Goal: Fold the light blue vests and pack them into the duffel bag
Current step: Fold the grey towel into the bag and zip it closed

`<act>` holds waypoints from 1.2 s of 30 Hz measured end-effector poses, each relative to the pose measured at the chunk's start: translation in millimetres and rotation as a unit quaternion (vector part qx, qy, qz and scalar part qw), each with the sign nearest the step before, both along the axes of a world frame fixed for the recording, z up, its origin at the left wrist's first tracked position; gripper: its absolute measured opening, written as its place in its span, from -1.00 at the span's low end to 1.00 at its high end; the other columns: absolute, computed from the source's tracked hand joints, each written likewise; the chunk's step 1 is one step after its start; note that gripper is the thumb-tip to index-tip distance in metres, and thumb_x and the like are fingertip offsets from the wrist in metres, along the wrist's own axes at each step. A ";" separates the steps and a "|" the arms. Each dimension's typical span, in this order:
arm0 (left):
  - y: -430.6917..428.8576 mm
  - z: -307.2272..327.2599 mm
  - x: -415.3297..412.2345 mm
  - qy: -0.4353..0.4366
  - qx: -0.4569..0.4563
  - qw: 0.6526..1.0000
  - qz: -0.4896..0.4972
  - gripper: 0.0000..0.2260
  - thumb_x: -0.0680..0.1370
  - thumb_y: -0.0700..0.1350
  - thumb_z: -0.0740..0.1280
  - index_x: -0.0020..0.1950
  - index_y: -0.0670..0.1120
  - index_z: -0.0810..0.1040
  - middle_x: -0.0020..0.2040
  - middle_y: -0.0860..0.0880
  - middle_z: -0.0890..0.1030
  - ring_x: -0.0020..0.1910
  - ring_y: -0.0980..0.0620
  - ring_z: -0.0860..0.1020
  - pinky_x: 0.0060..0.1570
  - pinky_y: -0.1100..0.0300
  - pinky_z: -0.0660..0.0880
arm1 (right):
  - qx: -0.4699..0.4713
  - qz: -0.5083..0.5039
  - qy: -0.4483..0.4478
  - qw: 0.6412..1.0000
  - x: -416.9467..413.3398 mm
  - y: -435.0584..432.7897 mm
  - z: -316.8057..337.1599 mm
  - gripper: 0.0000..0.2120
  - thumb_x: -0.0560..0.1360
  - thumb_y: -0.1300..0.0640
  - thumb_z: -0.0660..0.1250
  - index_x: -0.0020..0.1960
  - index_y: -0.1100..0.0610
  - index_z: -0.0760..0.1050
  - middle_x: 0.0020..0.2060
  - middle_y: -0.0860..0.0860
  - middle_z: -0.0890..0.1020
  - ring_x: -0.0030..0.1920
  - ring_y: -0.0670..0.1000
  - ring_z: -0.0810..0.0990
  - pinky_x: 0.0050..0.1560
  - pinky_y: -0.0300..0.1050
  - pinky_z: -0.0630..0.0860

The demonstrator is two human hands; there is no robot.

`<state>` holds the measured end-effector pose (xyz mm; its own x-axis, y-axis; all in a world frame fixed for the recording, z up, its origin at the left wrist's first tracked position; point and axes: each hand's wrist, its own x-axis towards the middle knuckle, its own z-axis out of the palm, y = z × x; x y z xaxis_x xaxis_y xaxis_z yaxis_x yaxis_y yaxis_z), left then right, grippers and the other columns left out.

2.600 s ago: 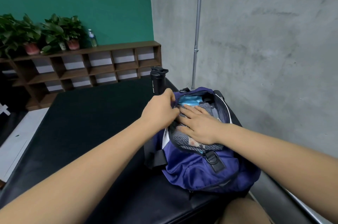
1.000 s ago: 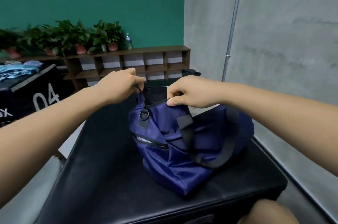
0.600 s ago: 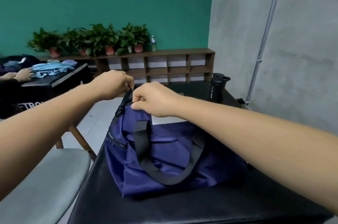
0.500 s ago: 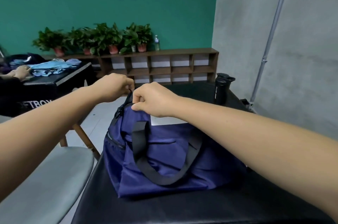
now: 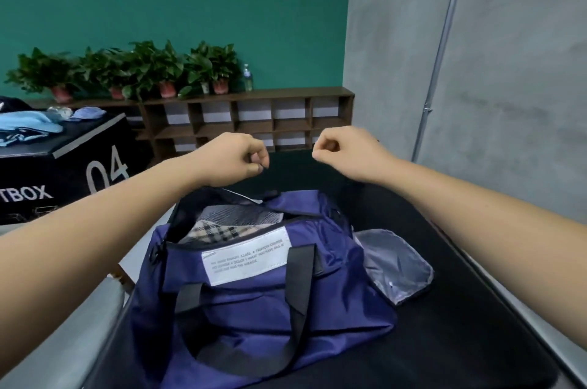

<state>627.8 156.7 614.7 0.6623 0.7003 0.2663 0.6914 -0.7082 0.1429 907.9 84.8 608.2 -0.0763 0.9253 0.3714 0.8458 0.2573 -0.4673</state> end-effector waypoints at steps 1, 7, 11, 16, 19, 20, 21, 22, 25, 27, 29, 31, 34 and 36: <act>1.4 -1.6 14.3 -0.005 -0.006 1.000 -0.010 -0.89 0.57 -0.11 0.45 0.01 0.12 0.67 -0.08 0.11 0.63 -0.09 0.20 0.57 0.04 0.15 0.50 | 0.002 -0.025 0.024 0.999 18.5 8.0 -6.4 -0.91 0.56 -0.04 0.43 -0.10 -0.06 0.66 -0.16 -0.17 0.70 -0.10 -0.15 0.64 -0.04 -0.11 0.55; 16.0 -17.2 89.3 -0.007 -0.009 0.999 -0.046 -0.98 0.60 -0.04 0.45 0.01 0.09 0.65 -0.08 0.13 0.65 -0.07 0.11 0.60 0.06 0.11 0.53 | -0.036 -0.134 0.150 0.979 101.2 42.4 -60.8 -0.84 0.57 0.06 0.49 -0.08 0.15 0.68 -0.26 -0.10 0.65 -0.21 -0.06 0.59 -0.22 -0.21 0.40; 30.0 -30.6 123.6 0.006 -0.016 0.998 -0.060 -0.99 0.60 -0.02 0.44 0.01 0.09 0.64 -0.07 0.13 0.65 -0.06 0.12 0.60 0.05 0.12 0.53 | -0.081 -0.201 0.201 0.955 132.4 67.5 -105.8 -0.78 0.53 -0.06 0.54 -0.01 0.09 0.67 -0.16 -0.07 0.68 -0.05 0.01 0.65 -0.13 -0.15 0.45; 48.0 -48.6 152.9 0.024 -0.034 0.996 -0.076 -0.98 0.61 -0.02 0.44 0.01 0.11 0.63 -0.08 0.16 0.61 -0.08 0.22 0.56 0.00 0.22 0.46 | -0.121 -0.235 0.238 0.935 156.6 113.3 -150.0 -0.34 0.46 -0.20 0.57 0.41 0.13 0.53 0.24 0.01 0.68 0.25 0.07 0.62 0.16 -0.09 0.48; 60.2 -56.4 161.7 0.030 -0.048 0.995 -0.078 -0.96 0.61 -0.01 0.44 -0.01 0.13 0.62 -0.07 0.16 0.60 -0.08 0.23 0.56 -0.01 0.26 0.46 | -0.129 -0.252 0.256 0.924 167.8 146.4 -169.7 -0.08 0.40 -0.24 0.60 0.58 0.18 0.36 0.42 0.09 0.59 0.40 0.14 0.56 0.33 -0.03 0.49; 64.3 -58.2 164.0 0.033 -0.051 0.995 -0.078 -0.96 0.61 -0.01 0.44 -0.01 0.13 0.62 -0.07 0.16 0.60 -0.08 0.23 0.55 -0.02 0.28 0.45 | -0.129 -0.258 0.262 0.921 170.4 157.2 -174.2 0.00 0.36 -0.25 0.62 0.61 0.17 0.31 0.47 0.11 0.54 0.45 0.15 0.53 0.39 0.01 0.48; 68.3 -59.7 165.9 0.036 -0.052 0.995 -0.077 -0.96 0.61 -0.01 0.44 -0.01 0.13 0.62 -0.07 0.16 0.60 -0.08 0.23 0.55 -0.03 0.29 0.44 | -0.130 -0.263 0.269 0.918 172.4 167.7 -178.1 0.07 0.32 -0.26 0.64 0.63 0.16 0.26 0.50 0.11 0.50 0.48 0.16 0.50 0.44 0.05 0.46; 72.5 -61.3 167.8 0.039 -0.053 0.995 -0.077 -0.96 0.61 -0.01 0.44 -0.01 0.14 0.61 -0.07 0.16 0.60 -0.08 0.23 0.55 -0.04 0.31 0.43 | -0.128 -0.263 0.278 0.915 174.0 177.5 -182.5 0.13 0.28 -0.27 0.65 0.65 0.14 0.22 0.52 0.11 0.47 0.49 0.16 0.48 0.46 0.08 0.45; 82.5 -64.6 171.4 0.049 -0.058 0.994 -0.074 -0.95 0.61 0.00 0.43 -0.02 0.16 0.60 -0.08 0.17 0.59 -0.08 0.24 0.55 -0.05 0.35 0.41 | -0.123 -0.256 0.314 0.906 178.7 206.6 -197.0 0.26 0.14 -0.29 0.67 0.66 0.05 0.15 0.54 0.09 0.45 0.49 0.17 0.48 0.46 0.17 0.47; 85.7 -66.5 172.9 0.051 -0.064 0.994 -0.077 -0.95 0.62 -0.01 0.43 -0.02 0.15 0.60 -0.08 0.18 0.59 -0.07 0.24 0.55 -0.06 0.38 0.39 | -0.114 -0.245 0.339 0.901 180.6 222.0 -204.1 0.28 0.08 -0.30 0.68 0.64 -0.03 0.13 0.51 0.03 0.49 0.45 0.15 0.52 0.42 0.18 0.51; 85.4 -68.4 174.1 0.052 -0.069 0.993 -0.082 -0.95 0.61 -0.01 0.43 -0.02 0.15 0.61 -0.08 0.17 0.59 -0.06 0.24 0.55 -0.06 0.39 0.39 | -0.100 -0.237 0.355 0.899 178.1 230.6 -204.8 0.21 0.13 -0.25 0.71 0.61 -0.05 0.17 0.45 -0.01 0.55 0.40 0.13 0.56 0.40 0.16 0.53; 83.2 -70.5 174.3 0.051 -0.075 0.992 -0.088 -0.95 0.61 -0.01 0.43 -0.02 0.15 0.61 -0.07 0.17 0.60 -0.05 0.22 0.55 -0.04 0.36 0.42 | -0.080 -0.235 0.366 0.897 175.5 237.1 -203.1 0.05 0.22 -0.15 0.72 0.55 -0.03 0.24 0.37 -0.01 0.60 0.35 0.12 0.59 0.37 0.12 0.55; 77.2 -70.1 173.1 0.051 -0.083 0.990 -0.098 -0.95 0.61 -0.01 0.44 -0.01 0.16 0.62 -0.06 0.17 0.60 -0.04 0.21 0.56 -0.01 0.33 0.47 | -0.059 -0.240 0.365 0.898 174.4 243.6 -200.1 -0.15 0.27 -0.10 0.71 0.40 -0.03 0.33 0.23 -0.03 0.65 0.25 0.10 0.64 0.28 0.06 0.57; 70.8 -67.8 172.0 0.049 -0.085 0.990 -0.105 -0.96 0.61 0.00 0.44 0.00 0.15 0.62 -0.06 0.16 0.60 -0.04 0.21 0.57 -0.02 0.38 0.44 | -0.053 -0.243 0.351 0.903 174.1 242.5 -196.6 -0.23 0.29 -0.10 0.69 0.35 -0.02 0.35 0.18 -0.03 0.66 0.21 0.10 0.64 0.21 0.02 0.56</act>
<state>799.8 227.5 546.9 0.8147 0.5737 0.0842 0.5478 -0.8092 0.2126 1082.0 327.3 411.6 0.5678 0.8195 0.0784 0.3323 -0.1410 -0.9326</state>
